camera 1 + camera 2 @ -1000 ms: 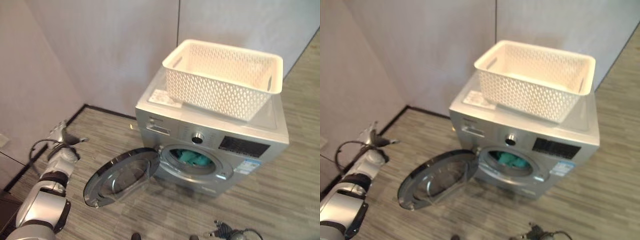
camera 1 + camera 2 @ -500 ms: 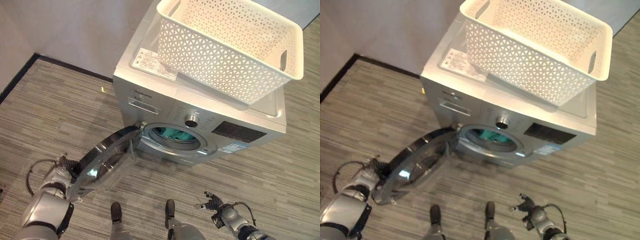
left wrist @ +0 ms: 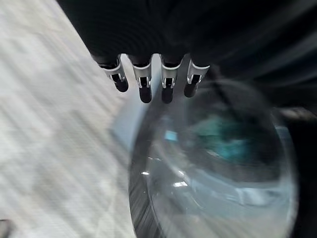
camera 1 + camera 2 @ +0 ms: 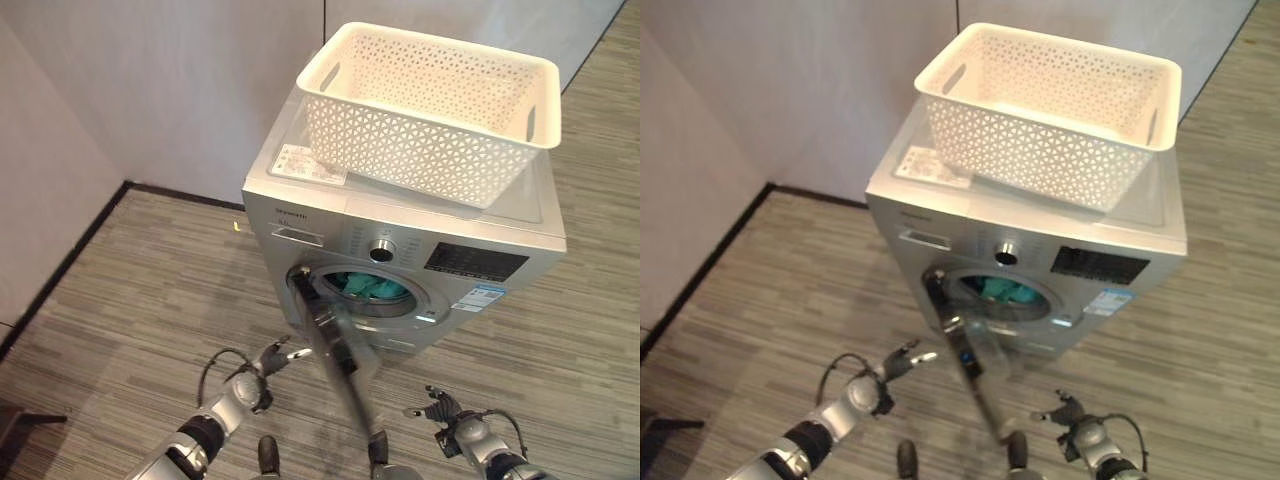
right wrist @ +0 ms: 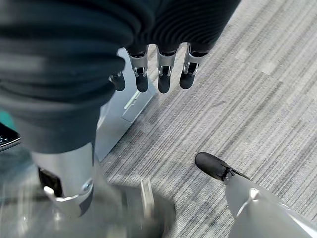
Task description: Grab the laundry basket,head to the washer,open it,put in the laundry and shut it.
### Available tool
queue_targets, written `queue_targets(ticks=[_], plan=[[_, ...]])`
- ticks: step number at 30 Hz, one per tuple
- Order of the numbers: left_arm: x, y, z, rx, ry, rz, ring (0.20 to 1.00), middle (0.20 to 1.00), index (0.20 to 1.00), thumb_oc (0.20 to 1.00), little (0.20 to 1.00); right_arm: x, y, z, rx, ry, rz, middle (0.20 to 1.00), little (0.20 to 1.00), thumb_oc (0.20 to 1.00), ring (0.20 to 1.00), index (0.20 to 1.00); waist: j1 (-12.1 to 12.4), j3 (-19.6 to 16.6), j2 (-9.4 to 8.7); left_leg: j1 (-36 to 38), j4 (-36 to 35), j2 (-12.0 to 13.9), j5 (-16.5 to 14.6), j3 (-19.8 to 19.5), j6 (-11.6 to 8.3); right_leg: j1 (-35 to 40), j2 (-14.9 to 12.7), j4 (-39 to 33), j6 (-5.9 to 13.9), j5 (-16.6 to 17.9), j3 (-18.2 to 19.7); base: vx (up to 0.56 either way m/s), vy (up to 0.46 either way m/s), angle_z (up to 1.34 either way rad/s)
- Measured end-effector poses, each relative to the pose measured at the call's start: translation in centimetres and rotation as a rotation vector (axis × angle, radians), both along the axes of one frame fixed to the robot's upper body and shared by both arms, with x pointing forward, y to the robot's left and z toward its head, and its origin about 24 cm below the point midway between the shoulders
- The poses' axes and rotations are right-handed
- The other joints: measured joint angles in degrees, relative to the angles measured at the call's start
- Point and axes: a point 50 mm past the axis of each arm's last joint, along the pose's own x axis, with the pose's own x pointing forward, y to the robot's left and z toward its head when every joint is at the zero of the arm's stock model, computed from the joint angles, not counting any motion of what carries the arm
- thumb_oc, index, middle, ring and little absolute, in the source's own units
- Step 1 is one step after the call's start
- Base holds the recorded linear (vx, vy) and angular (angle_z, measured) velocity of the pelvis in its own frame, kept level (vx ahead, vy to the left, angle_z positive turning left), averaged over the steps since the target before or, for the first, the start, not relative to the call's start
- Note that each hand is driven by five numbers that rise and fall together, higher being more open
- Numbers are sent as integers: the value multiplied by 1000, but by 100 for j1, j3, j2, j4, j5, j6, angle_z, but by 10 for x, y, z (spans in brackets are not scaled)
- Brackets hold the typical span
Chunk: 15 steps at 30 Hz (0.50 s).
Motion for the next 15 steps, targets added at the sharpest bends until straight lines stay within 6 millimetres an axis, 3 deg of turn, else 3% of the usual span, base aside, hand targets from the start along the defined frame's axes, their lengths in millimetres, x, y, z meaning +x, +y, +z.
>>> queue_targets(ticks=[4, 7, 10, 12, 15], plan=[[2, -17, 4, -61, -3, -26, 1000, 1000, 1000, 1000, 1000, -4, -3, -2, -7, 14, -10, 1000, 1000, 1000, 1000, 1000, -111, 4, 172, 29, 1, 34, 9, 17, -11, 12, 21, 0, -10, -1, 23, 4, -7, -1], [13, -50, 18, -102, -47, -103, 1000, 1000, 1000, 1000, 1000, -14, -3, -7, -15, 45, -47, 1000, 1000, 1000, 1000, 1000, -122, 13, 203, 54, 1, 27, 10, 12, -14, 43, 16, 1, -10, -9, 14, 11, -9, 0], [24, -81, 42, -249, -131, -97, 1000, 1000, 1000, 1000, 1000, -34, 2, -16, -13, 89, -68, 1000, 1000, 1000, 1000, 1000, -215, 17, 196, 70, 1, 15, 6, -18, -8, 85, 16, 2, 9, -27, -12, 18, -32, 6], [28, -85, 63, -339, -219, -109, 1000, 1000, 1000, 1000, 1000, -46, 2, -20, -3, 111, -93, 1000, 1000, 1000, 1000, 1000, -274, 29, 209, 68, 0, 14, 5, -29, -7, 79, 13, 3, 9, -26, -24, 6, -12, -2], [28, -75, 73, -402, -274, -92, 1000, 1000, 1000, 1000, 1000, -61, -1, -24, -19, 139, -113, 1000, 1000, 1000, 1000, 1000, -254, 35, 216, 87, 0, 23, 6, -170, -7, 169, 28, 3, 6, -32, -116, 20, 3, 13]])
